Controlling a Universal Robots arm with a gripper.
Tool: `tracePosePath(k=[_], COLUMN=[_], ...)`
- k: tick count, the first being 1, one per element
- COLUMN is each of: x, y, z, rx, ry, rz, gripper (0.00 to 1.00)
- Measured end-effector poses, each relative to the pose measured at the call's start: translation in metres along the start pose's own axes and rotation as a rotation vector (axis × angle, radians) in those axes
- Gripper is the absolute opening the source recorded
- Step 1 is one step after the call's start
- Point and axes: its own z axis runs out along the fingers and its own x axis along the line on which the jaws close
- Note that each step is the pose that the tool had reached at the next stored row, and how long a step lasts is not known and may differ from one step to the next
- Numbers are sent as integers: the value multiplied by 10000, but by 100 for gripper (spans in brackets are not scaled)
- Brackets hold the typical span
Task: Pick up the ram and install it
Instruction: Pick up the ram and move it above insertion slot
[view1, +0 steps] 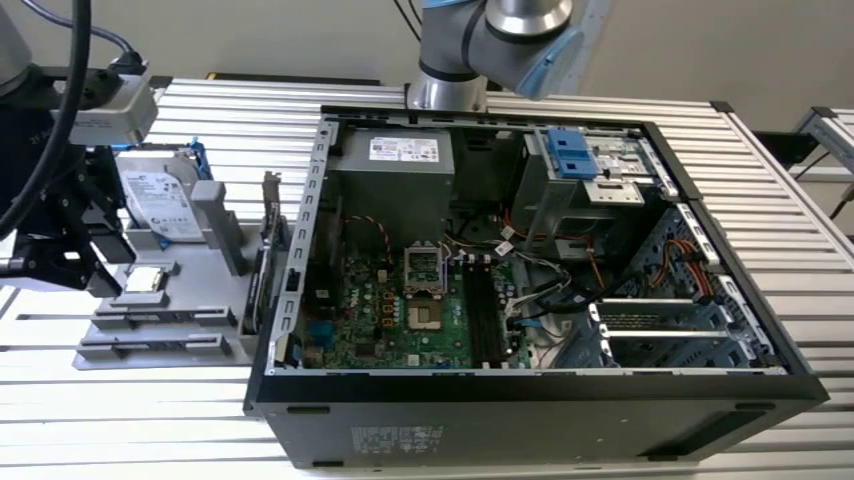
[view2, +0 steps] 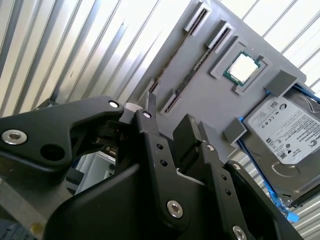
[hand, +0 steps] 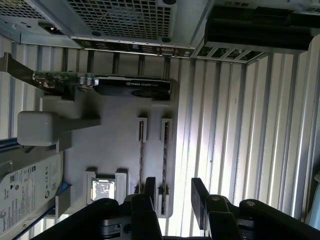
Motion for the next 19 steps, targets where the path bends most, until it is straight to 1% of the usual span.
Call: tracePosePath(k=[3, 10, 19], x=[0, 2, 4], y=[-5, -41, -52], z=[0, 12, 32], rx=[1, -1, -2], ry=[-1, 1, 1], rz=[-1, -1, 0], gripper=[100, 100, 100])
